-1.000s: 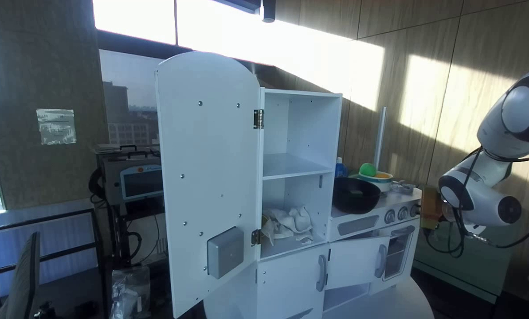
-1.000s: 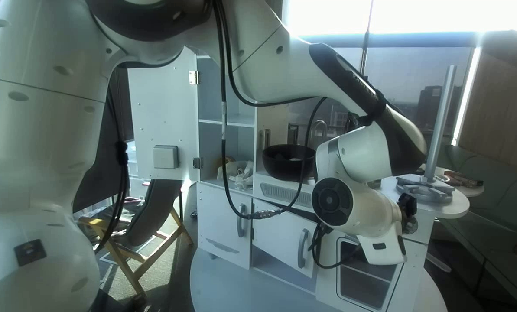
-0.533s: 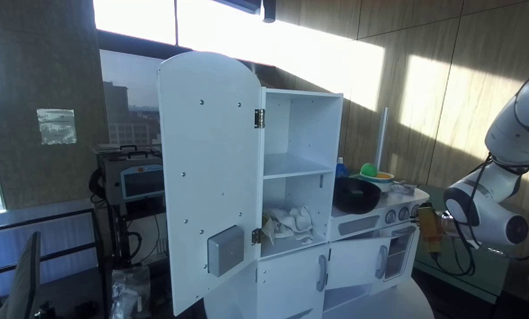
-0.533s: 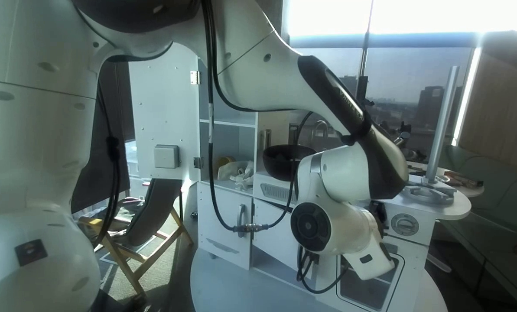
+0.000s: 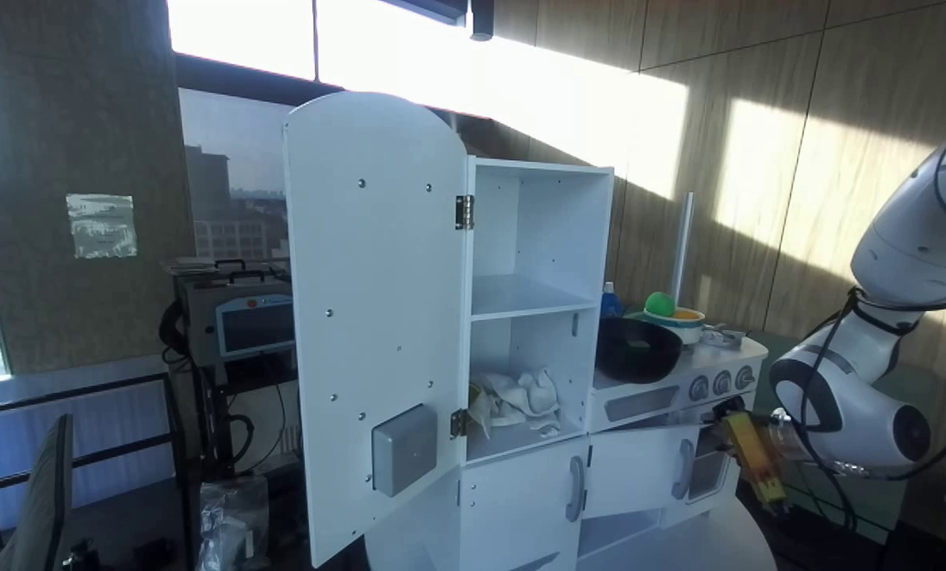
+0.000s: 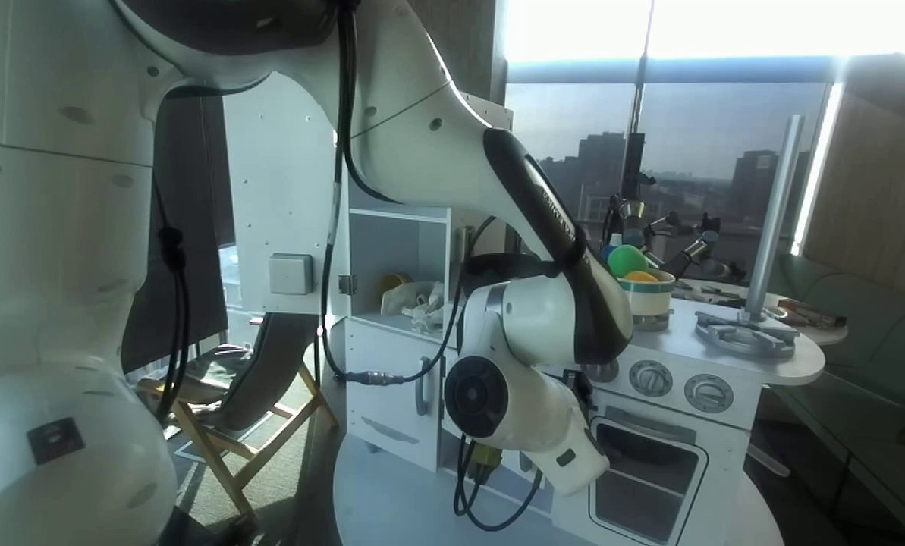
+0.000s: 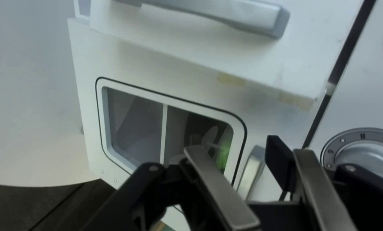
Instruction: Turn the knobs on the toy stove
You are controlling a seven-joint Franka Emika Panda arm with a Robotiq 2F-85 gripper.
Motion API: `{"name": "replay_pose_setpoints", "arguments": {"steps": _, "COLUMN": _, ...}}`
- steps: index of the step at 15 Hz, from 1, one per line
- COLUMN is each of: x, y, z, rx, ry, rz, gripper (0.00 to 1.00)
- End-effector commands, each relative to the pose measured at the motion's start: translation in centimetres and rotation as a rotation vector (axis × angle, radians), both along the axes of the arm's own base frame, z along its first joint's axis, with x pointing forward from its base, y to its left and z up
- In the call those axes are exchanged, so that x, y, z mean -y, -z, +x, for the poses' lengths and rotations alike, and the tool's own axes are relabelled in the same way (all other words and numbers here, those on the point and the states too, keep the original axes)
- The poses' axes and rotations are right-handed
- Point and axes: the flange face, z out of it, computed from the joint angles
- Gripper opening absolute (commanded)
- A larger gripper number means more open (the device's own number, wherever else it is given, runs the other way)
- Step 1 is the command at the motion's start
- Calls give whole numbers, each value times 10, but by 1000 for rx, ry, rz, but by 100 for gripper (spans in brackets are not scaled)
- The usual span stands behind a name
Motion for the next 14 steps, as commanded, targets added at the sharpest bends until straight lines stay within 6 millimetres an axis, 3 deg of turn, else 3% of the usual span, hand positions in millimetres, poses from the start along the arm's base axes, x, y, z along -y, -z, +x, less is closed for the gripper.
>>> {"name": "replay_pose_setpoints", "arguments": {"steps": 1, "x": 42, "y": -56, "z": -30, "rx": -44, "ry": 118, "rz": -92, "gripper": 88}}
{"name": "replay_pose_setpoints", "arguments": {"steps": 3, "x": 63, "y": -82, "z": -46, "rx": -69, "ry": 179, "rz": -132, "gripper": 99}}
{"name": "replay_pose_setpoints", "arguments": {"steps": 5, "x": 74, "y": -104, "z": -59, "rx": -99, "ry": 209, "rz": -186, "gripper": 100}}
{"name": "replay_pose_setpoints", "arguments": {"steps": 9, "x": 65, "y": -134, "z": -74, "rx": -148, "ry": 194, "rz": -244, "gripper": 100}}
{"name": "replay_pose_setpoints", "arguments": {"steps": 11, "x": 54, "y": -143, "z": -74, "rx": -149, "ry": 172, "rz": -259, "gripper": 100}}
{"name": "replay_pose_setpoints", "arguments": {"steps": 12, "x": 66, "y": -126, "z": -69, "rx": -147, "ry": 187, "rz": -230, "gripper": 100}}
{"name": "replay_pose_setpoints", "arguments": {"steps": 14, "x": 58, "y": -133, "z": -68, "rx": -146, "ry": 172, "rz": -240, "gripper": 100}}
